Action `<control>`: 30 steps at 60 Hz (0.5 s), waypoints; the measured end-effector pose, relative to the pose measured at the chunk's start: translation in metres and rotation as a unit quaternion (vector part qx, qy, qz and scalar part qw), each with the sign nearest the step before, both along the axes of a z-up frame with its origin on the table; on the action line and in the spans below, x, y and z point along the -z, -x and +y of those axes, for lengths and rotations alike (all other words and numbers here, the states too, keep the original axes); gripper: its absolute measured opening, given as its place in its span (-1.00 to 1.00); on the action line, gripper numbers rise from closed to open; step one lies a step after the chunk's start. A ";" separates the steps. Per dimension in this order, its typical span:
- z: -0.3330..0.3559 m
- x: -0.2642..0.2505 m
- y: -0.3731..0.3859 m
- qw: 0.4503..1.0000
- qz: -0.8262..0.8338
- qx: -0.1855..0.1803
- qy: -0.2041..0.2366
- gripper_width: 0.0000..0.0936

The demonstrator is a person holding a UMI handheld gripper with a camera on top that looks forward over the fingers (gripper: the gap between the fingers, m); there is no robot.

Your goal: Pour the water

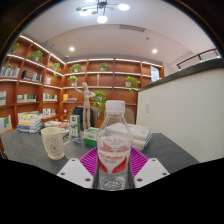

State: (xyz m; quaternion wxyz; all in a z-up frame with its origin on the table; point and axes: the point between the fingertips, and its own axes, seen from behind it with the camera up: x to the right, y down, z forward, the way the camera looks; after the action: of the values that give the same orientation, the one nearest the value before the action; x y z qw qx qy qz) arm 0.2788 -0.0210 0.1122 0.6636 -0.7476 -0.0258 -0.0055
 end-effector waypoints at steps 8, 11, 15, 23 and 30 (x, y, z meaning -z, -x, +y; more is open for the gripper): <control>-0.002 0.000 -0.001 1.000 0.007 -0.003 0.001 -0.23; -0.001 0.001 -0.002 1.000 0.004 -0.003 0.004 -0.23; 0.000 0.001 -0.003 1.000 -0.009 0.003 0.007 -0.23; 0.010 -0.004 0.007 0.992 -0.123 0.003 0.018 -0.23; 0.029 -0.014 0.031 0.959 -0.281 -0.008 0.023 -0.23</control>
State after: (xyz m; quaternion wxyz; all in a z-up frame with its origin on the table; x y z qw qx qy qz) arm 0.2481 0.0082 0.1267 0.6123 -0.7307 -0.2175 -0.2094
